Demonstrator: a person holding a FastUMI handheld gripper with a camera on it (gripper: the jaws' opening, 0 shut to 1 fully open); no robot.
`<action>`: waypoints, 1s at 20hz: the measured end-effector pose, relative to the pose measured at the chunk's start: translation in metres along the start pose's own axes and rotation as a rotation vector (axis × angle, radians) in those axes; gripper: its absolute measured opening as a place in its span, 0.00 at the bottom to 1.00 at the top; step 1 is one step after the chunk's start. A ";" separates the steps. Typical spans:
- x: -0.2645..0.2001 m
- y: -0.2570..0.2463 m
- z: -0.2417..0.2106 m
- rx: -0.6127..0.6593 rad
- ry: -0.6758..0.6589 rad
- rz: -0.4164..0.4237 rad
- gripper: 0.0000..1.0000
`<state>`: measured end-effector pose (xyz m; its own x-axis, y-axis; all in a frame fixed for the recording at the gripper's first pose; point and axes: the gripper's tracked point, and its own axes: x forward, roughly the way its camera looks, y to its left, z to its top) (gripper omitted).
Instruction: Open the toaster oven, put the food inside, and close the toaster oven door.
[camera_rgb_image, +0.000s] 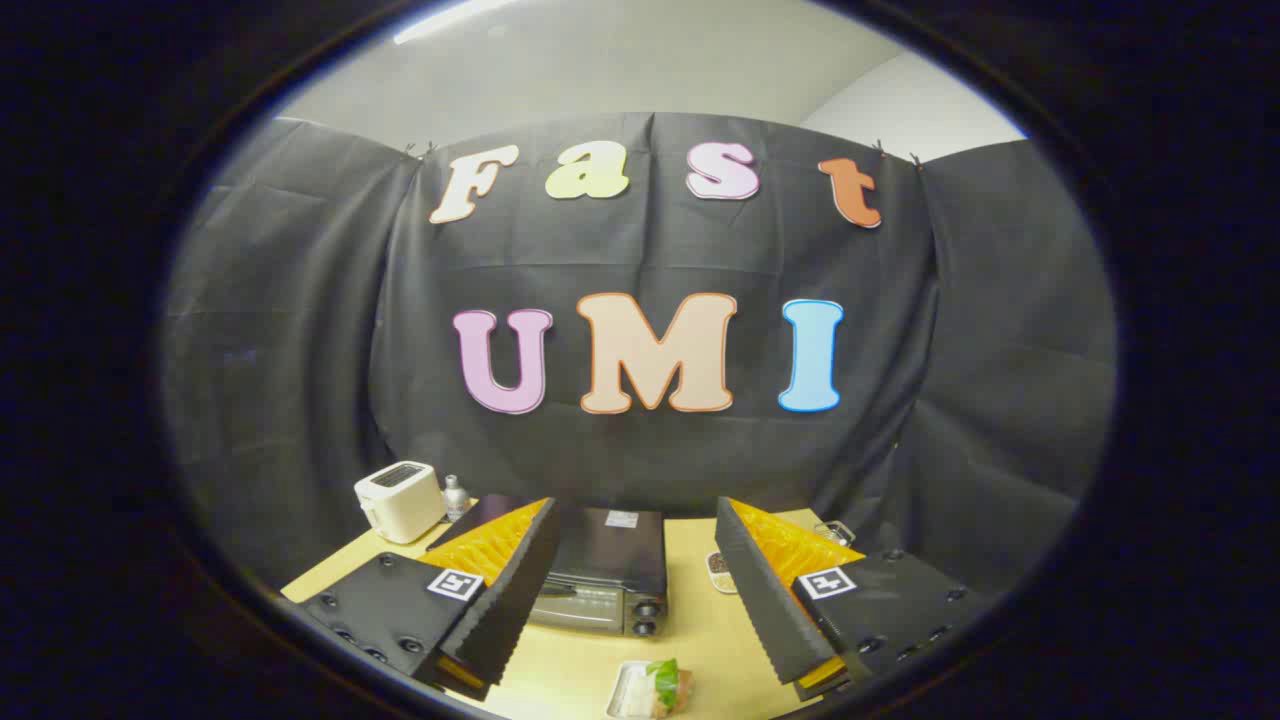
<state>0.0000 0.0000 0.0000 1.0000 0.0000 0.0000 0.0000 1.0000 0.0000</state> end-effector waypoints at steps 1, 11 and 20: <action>0.000 0.005 0.000 -0.011 0.008 0.003 0.98; -0.005 0.029 0.007 -0.079 0.007 0.027 0.98; -0.004 0.030 -0.002 -0.087 0.028 0.020 0.98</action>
<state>-0.0041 0.0304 -0.0019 0.9994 0.0191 -0.0286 -0.0215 0.9960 -0.0866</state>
